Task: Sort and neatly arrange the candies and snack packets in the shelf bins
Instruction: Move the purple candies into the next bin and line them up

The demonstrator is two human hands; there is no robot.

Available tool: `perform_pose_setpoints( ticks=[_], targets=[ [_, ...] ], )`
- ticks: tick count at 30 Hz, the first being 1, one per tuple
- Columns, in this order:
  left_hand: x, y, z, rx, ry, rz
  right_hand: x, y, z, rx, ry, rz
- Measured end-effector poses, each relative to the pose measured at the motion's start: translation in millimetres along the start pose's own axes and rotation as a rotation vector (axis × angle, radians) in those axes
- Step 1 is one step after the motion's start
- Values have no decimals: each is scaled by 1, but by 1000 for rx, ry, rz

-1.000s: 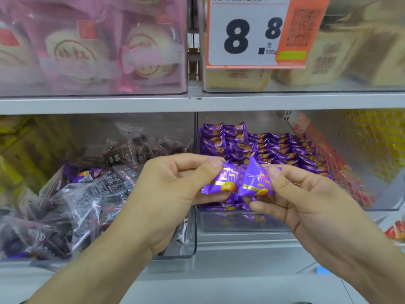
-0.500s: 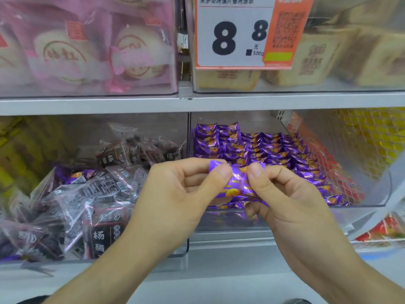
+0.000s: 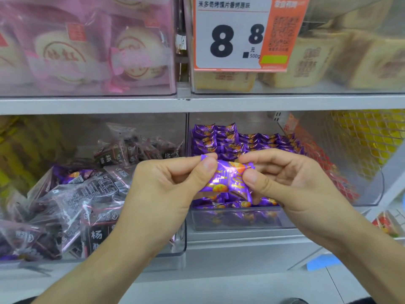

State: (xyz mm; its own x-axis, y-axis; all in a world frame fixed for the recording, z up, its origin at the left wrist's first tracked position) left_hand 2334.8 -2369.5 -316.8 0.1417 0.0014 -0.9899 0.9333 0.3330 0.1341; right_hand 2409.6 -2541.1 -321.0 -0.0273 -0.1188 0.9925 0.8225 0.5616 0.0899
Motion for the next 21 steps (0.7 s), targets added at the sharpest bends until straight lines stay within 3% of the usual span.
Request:
perform_pose_setpoints(
  ticks=[4,11,13,16,18,21],
  targets=[
    [-10,-4,1,-19,213,170,2,-5,8,76,-190,-52],
    [-21,-5,2,-45,687,475,15,1,4,25,-375,-208],
    [-20,2,-8,-73,782,442,18,10,-18,-68,-478,-226],
    [-3,14,-25,-94,829,237,11,28,-53,-192,-666,-118],
    [9,20,-30,-79,822,114,-1,40,-63,-137,-796,-26],
    [13,22,-30,-84,805,79,-24,49,-55,43,-961,90]
  ],
)
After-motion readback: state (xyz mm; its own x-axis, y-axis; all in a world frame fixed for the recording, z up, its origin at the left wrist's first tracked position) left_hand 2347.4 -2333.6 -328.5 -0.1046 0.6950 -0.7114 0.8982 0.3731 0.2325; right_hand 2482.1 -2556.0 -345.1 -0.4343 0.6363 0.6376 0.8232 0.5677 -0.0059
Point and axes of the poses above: each hand's wrist, its own y-axis towards the middle knuckle, its own z-axis out of the palm, x = y × z, the point moved 5 cm from there along y, towards the middle knuckle, and after that the axes turned 3 degrees about y, right-handed, at the moved point
